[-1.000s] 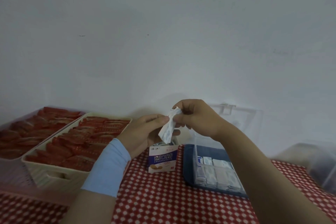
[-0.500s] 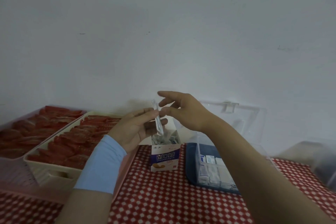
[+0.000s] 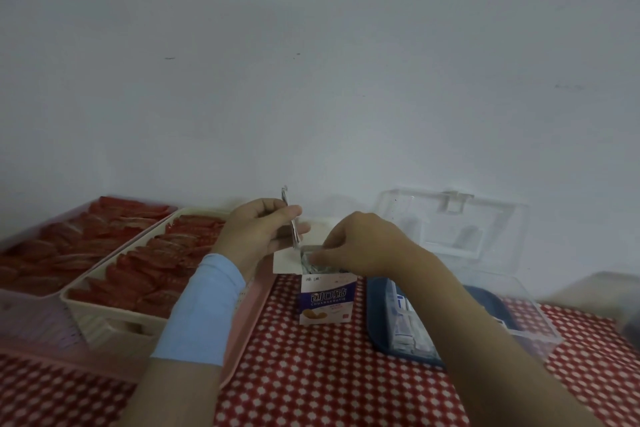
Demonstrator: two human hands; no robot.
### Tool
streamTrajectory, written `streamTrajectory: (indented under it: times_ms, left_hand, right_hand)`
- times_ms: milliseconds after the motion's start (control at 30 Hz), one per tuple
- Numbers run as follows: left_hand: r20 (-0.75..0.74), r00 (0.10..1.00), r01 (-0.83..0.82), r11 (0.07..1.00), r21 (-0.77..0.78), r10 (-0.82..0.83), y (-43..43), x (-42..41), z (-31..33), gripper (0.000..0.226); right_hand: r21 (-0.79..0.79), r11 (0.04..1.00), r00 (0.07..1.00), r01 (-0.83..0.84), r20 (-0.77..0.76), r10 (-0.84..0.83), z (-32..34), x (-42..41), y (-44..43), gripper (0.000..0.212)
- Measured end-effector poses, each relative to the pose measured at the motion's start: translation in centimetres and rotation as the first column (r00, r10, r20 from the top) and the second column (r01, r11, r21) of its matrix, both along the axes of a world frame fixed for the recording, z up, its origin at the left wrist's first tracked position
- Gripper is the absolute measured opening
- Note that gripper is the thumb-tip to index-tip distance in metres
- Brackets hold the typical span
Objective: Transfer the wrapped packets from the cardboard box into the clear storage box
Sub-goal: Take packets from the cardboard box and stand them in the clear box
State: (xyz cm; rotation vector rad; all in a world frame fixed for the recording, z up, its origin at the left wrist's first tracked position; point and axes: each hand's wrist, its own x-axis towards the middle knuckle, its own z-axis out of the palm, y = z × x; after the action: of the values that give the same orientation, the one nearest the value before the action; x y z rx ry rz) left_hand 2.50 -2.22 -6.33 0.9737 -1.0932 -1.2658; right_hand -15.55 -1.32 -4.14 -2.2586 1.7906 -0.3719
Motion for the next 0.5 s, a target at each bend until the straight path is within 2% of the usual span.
streamTrajectory:
  times_ms: [67, 133, 333, 433, 500]
  left_hand:
    - [0.011, 1.0, -0.004, 1.0, 0.005, 0.004, 0.0, -0.1, 0.0, 0.016]
    - [0.032, 0.999, -0.004, 1.0, 0.001, 0.004, 0.0, -0.2, -0.1, 0.016]
    - [0.062, 0.998, -0.012, 0.999, -0.035, 0.014, -0.1, -0.3, -0.2, 0.013]
    - [-0.023, 0.989, 0.147, 0.989, -0.016, -0.148, 0.3, -0.6, 0.0, 0.01]
    - [-0.097, 0.94, 0.33, 0.944, 0.006, -0.328, 0.9, -1.1, 0.1, 0.025]
  right_hand:
    - [-0.022, 0.999, 0.999, -0.024, -0.029, 0.023, -0.3, 0.0, -0.3, 0.024]
    - [-0.058, 0.998, 0.999, -0.025, 0.033, 0.027, -0.6, -0.1, -0.6, 0.012]
    - [-0.2, 0.979, 0.953, -0.027, 0.292, 0.086, 2.0, -2.4, -0.1, 0.008]
    - [-0.212, 0.971, 0.89, -0.112, 0.413, 0.193, 3.3, -3.1, 0.8, 0.014]
    - [-0.242, 0.959, 0.866, -0.149, 0.435, 0.245, 3.4, -3.0, 1.1, 0.014]
